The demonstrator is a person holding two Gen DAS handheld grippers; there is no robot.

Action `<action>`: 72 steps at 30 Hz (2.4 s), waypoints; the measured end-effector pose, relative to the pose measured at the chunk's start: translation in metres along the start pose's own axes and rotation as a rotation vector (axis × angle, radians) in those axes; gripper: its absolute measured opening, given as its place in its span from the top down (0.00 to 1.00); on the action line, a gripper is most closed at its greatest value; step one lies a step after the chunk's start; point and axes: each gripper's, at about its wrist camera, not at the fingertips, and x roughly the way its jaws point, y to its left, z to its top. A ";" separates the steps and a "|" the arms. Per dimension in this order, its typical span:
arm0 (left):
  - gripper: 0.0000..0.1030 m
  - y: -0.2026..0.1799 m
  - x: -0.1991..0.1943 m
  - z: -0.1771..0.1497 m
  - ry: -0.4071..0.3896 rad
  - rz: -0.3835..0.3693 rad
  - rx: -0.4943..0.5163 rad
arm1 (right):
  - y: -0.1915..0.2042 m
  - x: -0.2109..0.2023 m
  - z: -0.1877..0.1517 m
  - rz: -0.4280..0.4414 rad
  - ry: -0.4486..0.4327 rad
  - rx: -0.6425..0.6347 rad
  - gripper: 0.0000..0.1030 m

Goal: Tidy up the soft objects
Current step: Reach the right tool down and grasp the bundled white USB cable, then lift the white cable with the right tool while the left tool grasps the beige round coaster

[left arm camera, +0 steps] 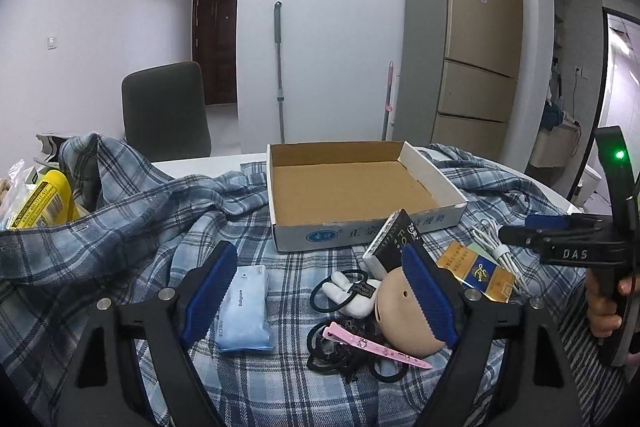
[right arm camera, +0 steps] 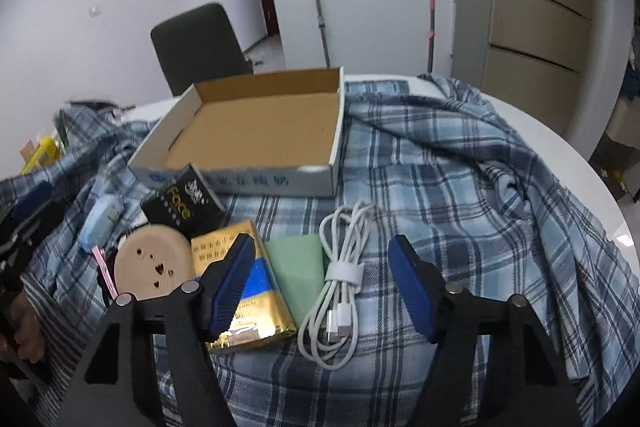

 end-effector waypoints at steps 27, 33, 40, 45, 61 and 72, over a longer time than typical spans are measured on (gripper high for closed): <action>0.16 0.006 0.011 -0.001 0.042 -0.005 -0.031 | -0.011 0.028 -0.008 -0.073 0.139 0.062 0.80; 0.16 0.006 0.010 -0.001 0.041 0.004 -0.037 | -0.012 -0.007 -0.004 -0.035 -0.035 0.110 0.81; 0.16 0.006 0.008 -0.001 0.030 0.003 -0.031 | 0.016 -0.014 -0.002 0.251 -0.027 0.036 0.81; 0.16 0.006 0.010 -0.001 0.040 0.001 -0.033 | 0.036 0.003 -0.008 0.249 0.041 -0.037 0.80; 0.16 0.004 0.008 0.000 0.039 -0.004 -0.023 | 0.048 0.016 -0.019 0.192 0.092 -0.119 0.70; 0.16 -0.008 0.013 -0.001 0.085 -0.067 0.028 | 0.037 -0.026 -0.011 0.129 -0.143 -0.076 0.80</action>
